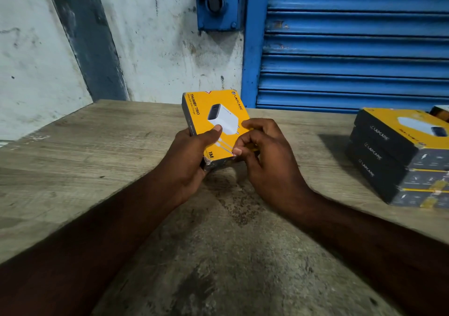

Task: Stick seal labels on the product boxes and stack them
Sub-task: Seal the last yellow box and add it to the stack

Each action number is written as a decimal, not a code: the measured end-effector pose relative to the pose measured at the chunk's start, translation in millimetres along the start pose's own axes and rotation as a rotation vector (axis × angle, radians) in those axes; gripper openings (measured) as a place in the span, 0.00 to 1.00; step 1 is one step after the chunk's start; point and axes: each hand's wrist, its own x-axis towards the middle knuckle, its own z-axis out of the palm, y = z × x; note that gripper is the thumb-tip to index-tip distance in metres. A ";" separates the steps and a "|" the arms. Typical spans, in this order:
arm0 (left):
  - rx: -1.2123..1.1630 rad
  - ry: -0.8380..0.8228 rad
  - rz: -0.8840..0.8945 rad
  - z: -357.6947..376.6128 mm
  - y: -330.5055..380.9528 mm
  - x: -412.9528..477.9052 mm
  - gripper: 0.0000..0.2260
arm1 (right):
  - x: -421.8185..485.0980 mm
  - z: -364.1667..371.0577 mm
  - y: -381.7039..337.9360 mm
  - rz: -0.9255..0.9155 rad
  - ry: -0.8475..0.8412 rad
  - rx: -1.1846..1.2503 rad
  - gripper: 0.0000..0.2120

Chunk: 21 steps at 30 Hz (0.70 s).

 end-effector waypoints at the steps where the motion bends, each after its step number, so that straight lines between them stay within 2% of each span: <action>1: -0.001 0.000 -0.002 0.1 0.0 0.0 0.15 | -0.2 0.5 1.0 -0.001 -0.003 -0.001 0.04; 8: -0.019 0.005 -0.011 1.3 -1.1 0.6 0.16 | -0.1 -1.5 -3.3 -0.029 0.032 -0.046 0.12; 17: -0.039 0.025 -0.007 -0.7 2.0 0.3 0.16 | 0.5 -2.3 -0.1 -0.014 0.072 0.052 0.04; 21: -0.046 0.025 -0.011 -0.9 1.3 0.8 0.16 | 0.0 -3.6 -1.0 -0.012 0.054 0.030 0.07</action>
